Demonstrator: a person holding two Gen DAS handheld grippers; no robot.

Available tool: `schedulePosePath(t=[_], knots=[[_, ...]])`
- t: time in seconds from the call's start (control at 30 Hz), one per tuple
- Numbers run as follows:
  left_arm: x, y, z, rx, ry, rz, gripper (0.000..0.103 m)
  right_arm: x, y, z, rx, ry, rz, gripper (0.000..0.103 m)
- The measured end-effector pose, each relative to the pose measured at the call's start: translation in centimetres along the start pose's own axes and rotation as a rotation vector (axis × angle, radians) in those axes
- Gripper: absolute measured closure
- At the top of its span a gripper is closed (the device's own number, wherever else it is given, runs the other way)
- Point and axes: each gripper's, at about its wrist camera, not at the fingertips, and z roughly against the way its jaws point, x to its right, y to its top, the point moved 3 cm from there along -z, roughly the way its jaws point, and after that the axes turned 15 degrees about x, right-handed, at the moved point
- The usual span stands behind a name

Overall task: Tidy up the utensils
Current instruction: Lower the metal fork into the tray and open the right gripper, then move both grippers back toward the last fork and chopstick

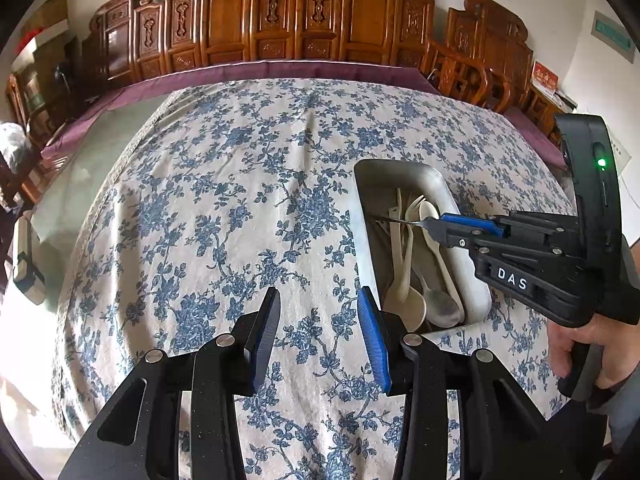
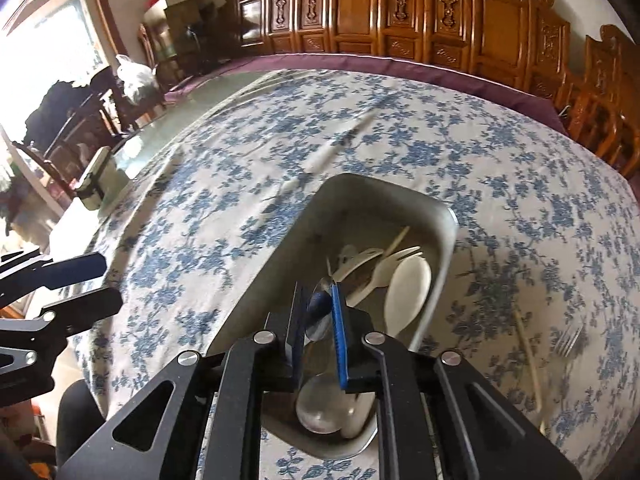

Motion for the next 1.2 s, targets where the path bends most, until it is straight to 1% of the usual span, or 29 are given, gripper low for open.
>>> schedulePosePath(t=[0.1,0.2,0.27,0.3,0.37,0.53,0.6,0.63,0.67,0.8,0.87,0.9,1.07,1.2], knots=[[0.1,0.0,0.0,-0.001,0.001,0.000,0.065,0.0,-0.3,-0.1,-0.017,0.030,-0.022,0.085],[0.1,0.0,0.1,0.003,0.002,-0.001,0.065,0.3,-0.7,0.0,-0.019,0.035,-0.034,0.085],[0.1,0.1,0.1,0.002,0.002,0.000,0.065,0.7,-1.1,-0.3,-0.032,0.041,-0.052,0.085],[0.1,0.1,0.1,0.003,0.002,-0.002,0.065,0.9,-1.2,-0.4,-0.043,0.043,-0.058,0.087],[0.3,0.1,0.1,0.001,0.002,-0.004,0.065,1.0,-1.6,-0.5,-0.054,0.049,-0.055,0.087],[1.1,0.2,0.1,0.002,-0.002,-0.005,0.065,1.8,-1.5,0.8,-0.018,0.057,-0.070,0.087],[1.7,0.2,0.1,0.003,-0.007,-0.012,0.061,2.3,-1.4,1.9,-0.002,0.055,-0.063,0.087],[2.1,0.2,0.2,0.006,-0.010,-0.016,0.057,2.7,-1.4,2.8,0.012,0.053,-0.057,0.087],[2.5,0.2,0.2,0.008,-0.015,-0.020,0.057,3.1,-1.4,3.5,0.022,0.049,-0.053,0.087],[4.4,0.1,0.3,0.009,-0.034,-0.034,0.055,5.4,-1.5,6.9,0.066,0.020,-0.054,0.087],[5.5,0.1,0.4,0.014,-0.045,-0.040,0.048,7.0,-2.0,9.0,0.091,-0.001,-0.062,0.087],[5.9,0.2,0.4,0.017,-0.052,-0.042,0.048,8.0,-2.4,10.0,0.099,-0.016,-0.067,0.087],[9.4,0.1,0.5,0.023,-0.100,-0.065,0.046,12.6,-5.1,13.8,0.094,-0.112,-0.066,0.087],[12.5,-0.3,0.3,0.024,-0.136,-0.088,0.046,15.5,-7.3,15.7,0.075,-0.174,-0.069,0.087]])
